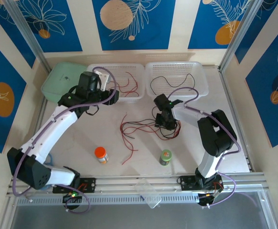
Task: Untangle the cables
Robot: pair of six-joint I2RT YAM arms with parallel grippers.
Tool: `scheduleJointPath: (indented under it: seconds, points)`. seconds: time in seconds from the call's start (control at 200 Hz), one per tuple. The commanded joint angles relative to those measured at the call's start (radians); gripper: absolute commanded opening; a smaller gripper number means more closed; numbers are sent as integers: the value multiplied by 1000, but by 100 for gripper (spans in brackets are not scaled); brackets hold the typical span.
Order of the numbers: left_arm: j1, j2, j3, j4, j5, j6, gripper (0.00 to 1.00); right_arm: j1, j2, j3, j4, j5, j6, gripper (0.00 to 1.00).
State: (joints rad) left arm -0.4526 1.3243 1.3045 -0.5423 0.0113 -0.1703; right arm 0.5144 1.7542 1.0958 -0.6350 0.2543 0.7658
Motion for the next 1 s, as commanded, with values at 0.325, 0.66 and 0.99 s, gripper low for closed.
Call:
scheduleJointPath:
  seconds: [0.325, 0.66, 0.99]
  points:
    - [1, -49, -60, 4, 21, -36, 69, -2, 26, 35, 27, -23, -5, 16]
    - [0, -76, -70, -7, 38, -56, 70, 2, -139, 42, -24, -21, -25, 0]
    - [-12, -118, -132, 0, 65, -108, 69, 15, -402, 206, -172, -14, -95, 0]
